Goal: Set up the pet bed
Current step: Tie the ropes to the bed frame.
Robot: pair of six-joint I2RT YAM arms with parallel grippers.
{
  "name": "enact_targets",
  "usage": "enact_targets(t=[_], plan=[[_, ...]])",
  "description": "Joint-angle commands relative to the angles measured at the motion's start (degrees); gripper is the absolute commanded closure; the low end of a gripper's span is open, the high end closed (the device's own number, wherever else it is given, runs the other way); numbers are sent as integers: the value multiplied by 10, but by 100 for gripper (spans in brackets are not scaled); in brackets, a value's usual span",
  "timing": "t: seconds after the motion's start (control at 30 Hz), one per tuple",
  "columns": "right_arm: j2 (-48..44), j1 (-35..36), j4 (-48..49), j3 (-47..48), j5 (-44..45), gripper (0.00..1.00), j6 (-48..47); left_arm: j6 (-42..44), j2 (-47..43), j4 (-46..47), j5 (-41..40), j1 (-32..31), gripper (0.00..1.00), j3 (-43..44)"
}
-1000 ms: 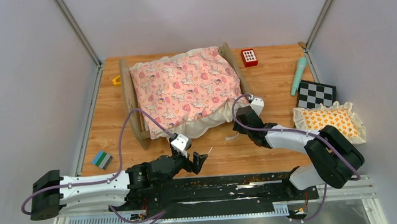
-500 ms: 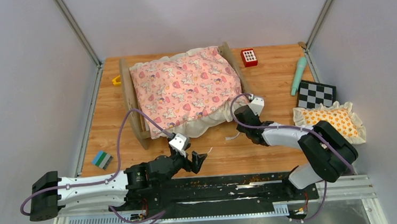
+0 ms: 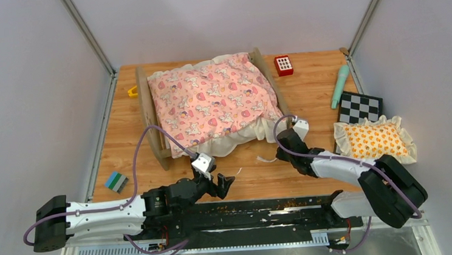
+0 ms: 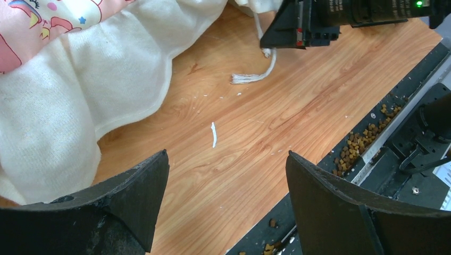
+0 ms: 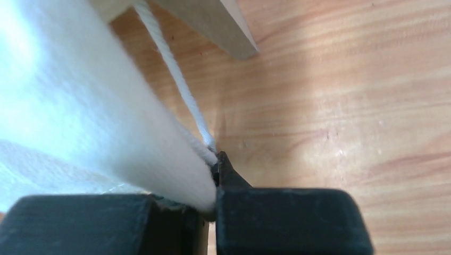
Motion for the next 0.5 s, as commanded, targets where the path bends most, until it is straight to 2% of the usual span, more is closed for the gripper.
enact_targets(t=[0.0, 0.27, 0.47], plan=[[-47, -1, -61, -34, -48, 100, 18, -9, -2, 24, -6, -3, 12, -7], [-160, 0, -139, -66, -67, 100, 29, -15, -1, 28, -5, -3, 12, -11], [-239, 0, -209, -68, -44, 98, 35, -17, 1, 31, -3, -3, 12, -15]])
